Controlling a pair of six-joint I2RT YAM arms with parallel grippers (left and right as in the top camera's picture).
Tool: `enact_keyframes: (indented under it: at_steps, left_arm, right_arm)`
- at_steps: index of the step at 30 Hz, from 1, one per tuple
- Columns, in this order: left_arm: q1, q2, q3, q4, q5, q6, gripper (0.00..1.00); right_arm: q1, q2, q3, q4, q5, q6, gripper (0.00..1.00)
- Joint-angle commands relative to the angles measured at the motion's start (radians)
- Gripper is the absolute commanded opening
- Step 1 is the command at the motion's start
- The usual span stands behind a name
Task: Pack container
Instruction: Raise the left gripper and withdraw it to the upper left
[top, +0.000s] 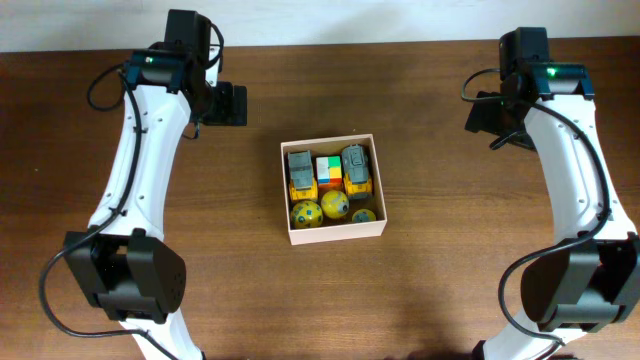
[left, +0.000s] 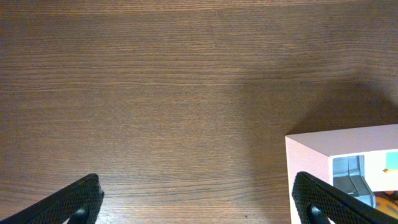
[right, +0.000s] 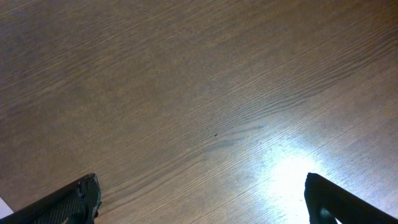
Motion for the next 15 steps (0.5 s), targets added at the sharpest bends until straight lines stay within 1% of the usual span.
enact_keyframes:
  at_steps: [1,5,9,11,15]
  left_arm:
    - [0.002,0.005,0.016,-0.004,-0.004,-0.017,0.99]
    - [0.005,0.005,0.016,-0.004,-0.006,-0.016,0.99]
    - [0.005,0.004,0.016,0.013,-0.042,-0.016,0.99]
    - [0.005,-0.008,0.016,0.054,-0.049,-0.016,0.99]
    - [0.002,-0.083,-0.002,0.214,-0.040,-0.016,0.99]
  right_arm:
    - [0.000,0.003,-0.009,0.003,0.002,0.012,0.99]
    - [0.000,0.003,-0.009,0.003,0.002,0.012,0.99]
    - [0.000,0.003,-0.009,0.003,0.002,0.012,0.99]
    - [0.000,0.003,-0.009,0.003,0.002,0.012,0.99]
    - [0.000,0.003,-0.009,0.003,0.002,0.012,0.99]
